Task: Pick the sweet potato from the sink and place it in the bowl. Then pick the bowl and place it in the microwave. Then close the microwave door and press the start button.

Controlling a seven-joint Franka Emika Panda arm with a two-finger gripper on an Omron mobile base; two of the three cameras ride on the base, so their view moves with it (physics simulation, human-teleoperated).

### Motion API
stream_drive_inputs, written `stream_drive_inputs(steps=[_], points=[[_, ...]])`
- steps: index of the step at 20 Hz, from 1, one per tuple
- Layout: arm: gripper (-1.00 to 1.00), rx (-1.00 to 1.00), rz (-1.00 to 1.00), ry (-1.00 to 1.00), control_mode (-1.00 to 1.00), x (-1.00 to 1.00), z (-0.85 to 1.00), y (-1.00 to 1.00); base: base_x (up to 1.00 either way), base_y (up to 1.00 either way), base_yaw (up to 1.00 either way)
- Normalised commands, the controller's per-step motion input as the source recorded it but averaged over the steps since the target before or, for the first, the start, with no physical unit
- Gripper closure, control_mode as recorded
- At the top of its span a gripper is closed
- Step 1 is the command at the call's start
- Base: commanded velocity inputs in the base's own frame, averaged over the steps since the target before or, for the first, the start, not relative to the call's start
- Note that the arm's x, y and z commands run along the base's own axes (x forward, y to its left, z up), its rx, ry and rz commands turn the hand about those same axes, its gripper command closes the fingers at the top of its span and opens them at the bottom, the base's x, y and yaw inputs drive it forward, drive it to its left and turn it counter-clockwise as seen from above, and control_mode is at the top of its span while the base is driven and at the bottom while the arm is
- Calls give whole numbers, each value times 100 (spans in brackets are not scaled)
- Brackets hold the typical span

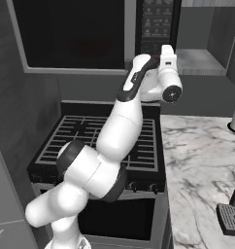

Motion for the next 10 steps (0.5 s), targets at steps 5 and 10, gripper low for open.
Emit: stream_drive_inputs(steps=[5,10], points=[[100,0,0,0,-100,36,-3,-7,0,0,0],[100,0,0,0,-100,21,-3,0,0,0,0]])
